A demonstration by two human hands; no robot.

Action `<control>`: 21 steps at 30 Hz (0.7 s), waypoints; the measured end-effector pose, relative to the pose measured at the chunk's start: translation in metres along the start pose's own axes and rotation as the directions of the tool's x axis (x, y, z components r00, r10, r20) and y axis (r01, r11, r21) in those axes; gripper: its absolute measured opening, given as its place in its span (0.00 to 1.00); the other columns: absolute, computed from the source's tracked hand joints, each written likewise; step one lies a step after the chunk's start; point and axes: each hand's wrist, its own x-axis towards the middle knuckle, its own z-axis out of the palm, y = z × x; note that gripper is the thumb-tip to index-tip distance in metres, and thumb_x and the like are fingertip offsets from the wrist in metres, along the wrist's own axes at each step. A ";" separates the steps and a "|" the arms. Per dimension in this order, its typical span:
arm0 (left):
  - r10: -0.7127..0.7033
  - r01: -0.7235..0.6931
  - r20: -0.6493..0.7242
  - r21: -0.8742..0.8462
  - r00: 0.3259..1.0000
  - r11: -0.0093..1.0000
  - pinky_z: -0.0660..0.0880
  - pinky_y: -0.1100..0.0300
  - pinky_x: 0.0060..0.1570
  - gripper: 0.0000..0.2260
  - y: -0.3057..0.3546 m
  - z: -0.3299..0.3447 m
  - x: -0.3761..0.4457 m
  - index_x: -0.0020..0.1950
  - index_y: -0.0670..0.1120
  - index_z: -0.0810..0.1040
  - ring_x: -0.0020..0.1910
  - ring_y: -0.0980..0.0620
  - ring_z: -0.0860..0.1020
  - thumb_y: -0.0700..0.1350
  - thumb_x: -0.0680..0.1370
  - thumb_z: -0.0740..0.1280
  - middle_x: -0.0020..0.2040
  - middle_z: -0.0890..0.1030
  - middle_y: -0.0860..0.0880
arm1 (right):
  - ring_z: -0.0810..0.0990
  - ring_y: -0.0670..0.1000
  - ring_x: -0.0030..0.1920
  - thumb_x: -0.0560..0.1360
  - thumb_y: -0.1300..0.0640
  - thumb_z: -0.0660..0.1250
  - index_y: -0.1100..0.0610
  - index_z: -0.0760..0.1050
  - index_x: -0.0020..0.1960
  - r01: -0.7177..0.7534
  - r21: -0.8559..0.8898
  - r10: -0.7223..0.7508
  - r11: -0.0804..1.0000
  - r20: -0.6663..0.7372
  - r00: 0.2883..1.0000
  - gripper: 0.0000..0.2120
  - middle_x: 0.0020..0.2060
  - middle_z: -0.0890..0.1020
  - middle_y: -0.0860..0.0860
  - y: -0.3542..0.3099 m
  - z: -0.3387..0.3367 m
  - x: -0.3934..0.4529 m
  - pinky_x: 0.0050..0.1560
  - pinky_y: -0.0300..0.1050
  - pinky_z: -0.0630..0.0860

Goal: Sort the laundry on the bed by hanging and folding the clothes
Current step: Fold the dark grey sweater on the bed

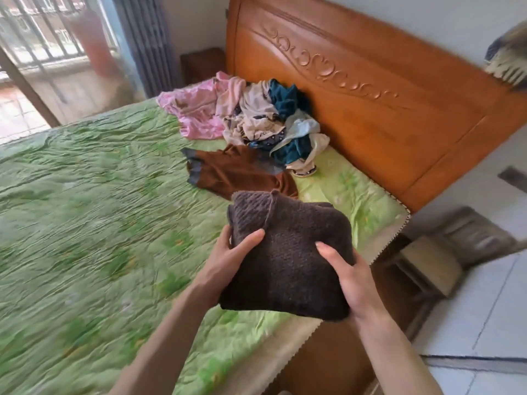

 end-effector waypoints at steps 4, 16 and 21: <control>0.012 -0.017 0.115 0.042 0.993 0.999 0.82 0.54 0.53 0.35 0.008 0.058 0.015 0.64 0.61 0.79 0.54 0.53 0.87 0.70 0.61 0.82 0.56 0.87 0.57 | 0.87 0.47 0.50 0.60 0.34 0.80 0.41 0.81 0.62 0.003 0.025 0.000 1.000 -0.098 0.995 0.32 0.52 0.86 0.40 -0.020 -0.049 -0.011 0.43 0.41 0.84; -0.050 -0.082 0.525 0.226 0.850 0.971 0.83 0.56 0.53 0.30 0.021 0.225 0.024 0.63 0.63 0.78 0.54 0.56 0.86 0.68 0.64 0.79 0.56 0.87 0.60 | 0.87 0.48 0.51 0.59 0.23 0.76 0.30 0.79 0.60 0.139 0.293 0.024 0.946 -0.491 0.871 0.32 0.54 0.85 0.40 -0.032 -0.151 -0.078 0.44 0.47 0.86; -0.154 -0.067 0.670 0.292 0.726 0.954 0.84 0.61 0.44 0.31 0.023 0.282 0.007 0.65 0.61 0.79 0.53 0.50 0.87 0.65 0.65 0.81 0.57 0.87 0.53 | 0.87 0.52 0.55 0.57 0.20 0.74 0.35 0.78 0.66 0.186 0.413 0.093 0.891 -0.569 0.817 0.41 0.59 0.85 0.43 -0.016 -0.192 -0.115 0.49 0.53 0.86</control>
